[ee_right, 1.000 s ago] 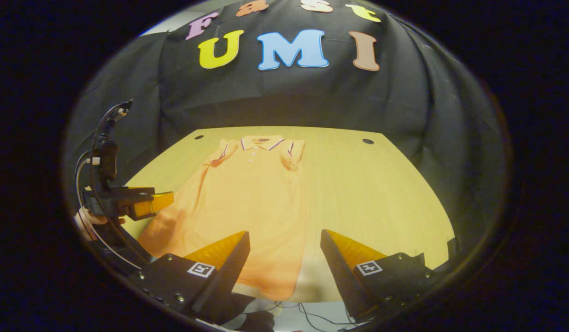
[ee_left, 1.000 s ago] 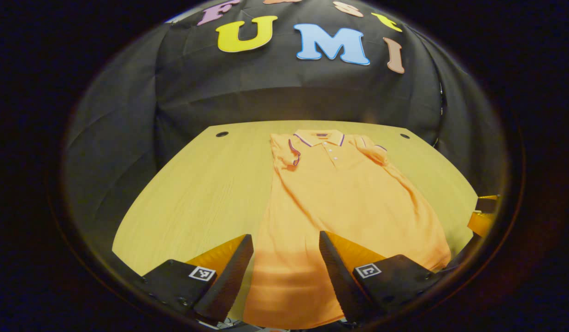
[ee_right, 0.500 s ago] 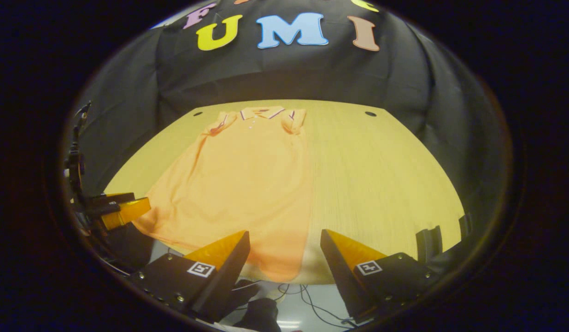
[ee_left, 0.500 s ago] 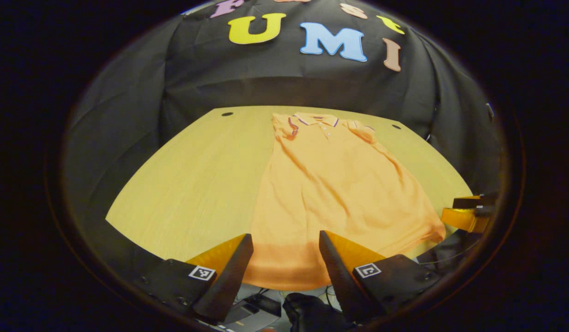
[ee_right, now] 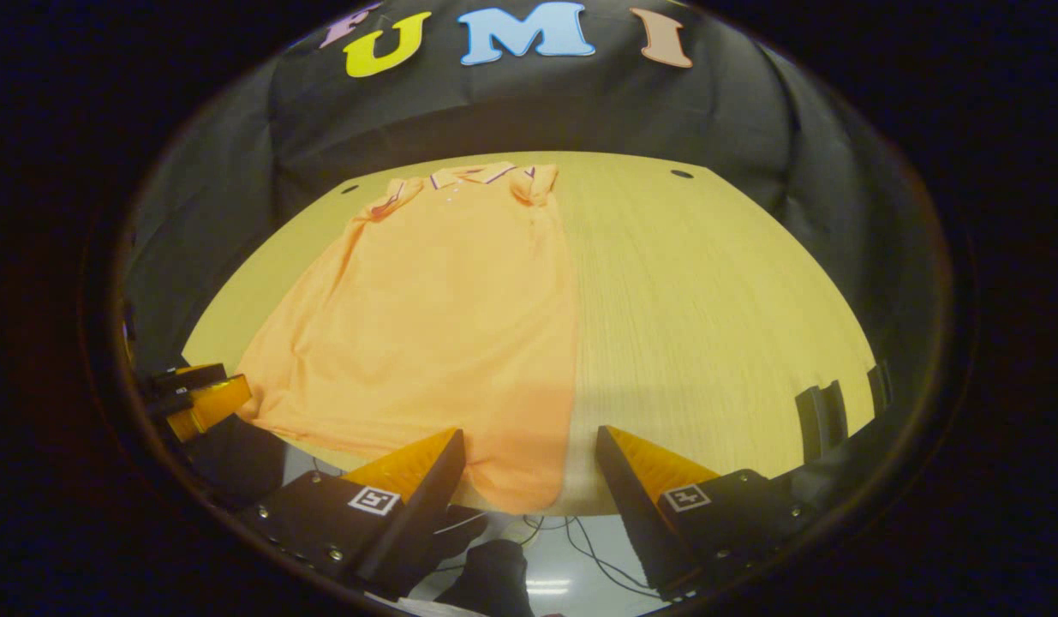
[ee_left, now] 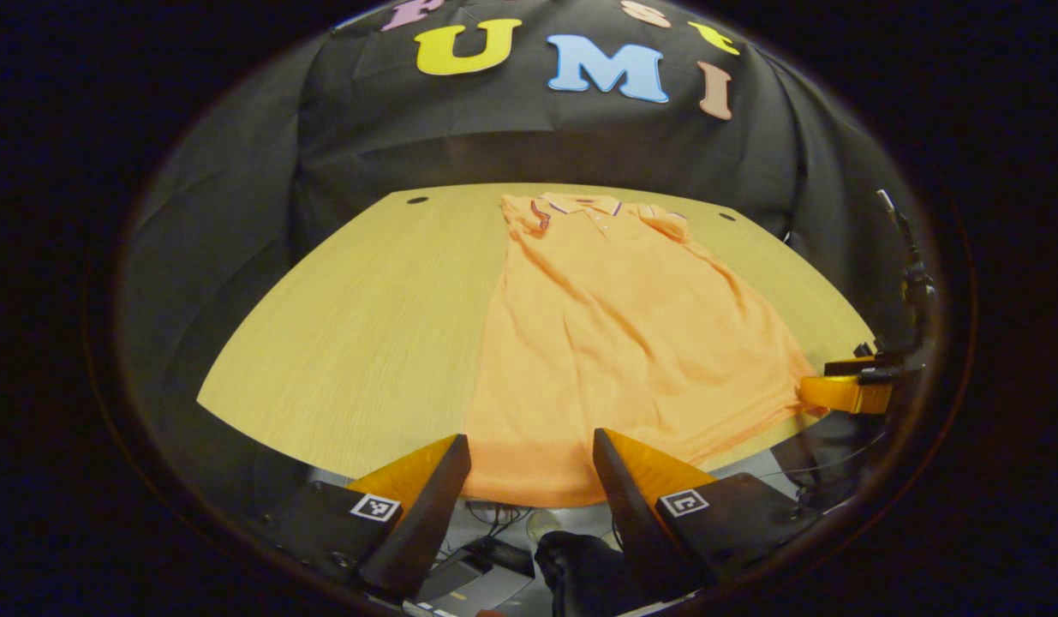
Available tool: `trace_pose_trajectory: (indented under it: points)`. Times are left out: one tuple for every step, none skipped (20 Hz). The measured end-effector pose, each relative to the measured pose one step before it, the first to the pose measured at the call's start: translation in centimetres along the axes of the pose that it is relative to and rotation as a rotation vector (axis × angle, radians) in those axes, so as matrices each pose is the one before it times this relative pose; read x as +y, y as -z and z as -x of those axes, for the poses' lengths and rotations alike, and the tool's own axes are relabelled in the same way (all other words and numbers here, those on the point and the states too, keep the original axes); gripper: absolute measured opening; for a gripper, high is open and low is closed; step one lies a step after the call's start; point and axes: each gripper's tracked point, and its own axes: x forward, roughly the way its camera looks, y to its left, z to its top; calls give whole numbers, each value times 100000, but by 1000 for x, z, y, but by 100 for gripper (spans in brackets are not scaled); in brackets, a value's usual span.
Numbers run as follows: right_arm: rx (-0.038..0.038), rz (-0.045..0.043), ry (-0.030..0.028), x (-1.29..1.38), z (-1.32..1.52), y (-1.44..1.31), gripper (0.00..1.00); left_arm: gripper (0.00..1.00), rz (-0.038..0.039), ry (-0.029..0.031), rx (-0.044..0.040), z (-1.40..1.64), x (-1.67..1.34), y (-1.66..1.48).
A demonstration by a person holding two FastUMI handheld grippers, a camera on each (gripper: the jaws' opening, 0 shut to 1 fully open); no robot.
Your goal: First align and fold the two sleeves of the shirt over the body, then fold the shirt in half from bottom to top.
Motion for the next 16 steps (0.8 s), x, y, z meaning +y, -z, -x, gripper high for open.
trace_pose_trajectory:
  points:
    - [72,594,414,26,46,65,96,95,174,122,477,-224,-76,373]
    - [-40,772,-420,241,-76,-50,96,95,175,-718,952,-108,217,404]
    - [137,1228,806,21,-57,41,96,94,-904,-571,-1698,-208,122,-147]
    - [682,1823,348,89,-16,128,96,94,-1075,-715,41,-71,-6,118]
    - [-86,2283,160,137,-177,24,96,95,-1613,-675,83,-319,-42,116]
    - [125,181,-815,271,-59,-119,97,94,-2264,-348,395,-129,-180,151]
    - [-374,-139,-641,316,-35,-78,86,94,-1970,883,-890,-25,-500,-282]
    - [-112,277,-459,51,151,68,83,85,-119,-699,-3,-161,-13,143]
    - [-359,-951,-378,-52,-138,-53,73,76,-70,345,-13,-166,-57,-82]
    - [-387,-1851,-1330,129,243,-53,50,60,57,-1598,-779,-297,62,-121]
    - [-135,-1694,-1254,115,-173,133,42,37,477,-58,-234,8,-85,-68]
    - [138,-2480,-1719,163,-18,-63,27,37,-780,206,-444,-66,-255,-128]
    - [268,-2365,-3176,496,-12,80,20,21,1739,-980,82,9,6,-87]
    - [434,-1142,-2240,223,70,63,18,11,520,-388,5,-33,-75,5]
    - [887,-1325,467,-480,34,46,18,11,-84,-3,-138,47,-211,21]
    - [-2113,-4651,-2344,18,-647,-81,0,11,938,482,303,5,-168,1]
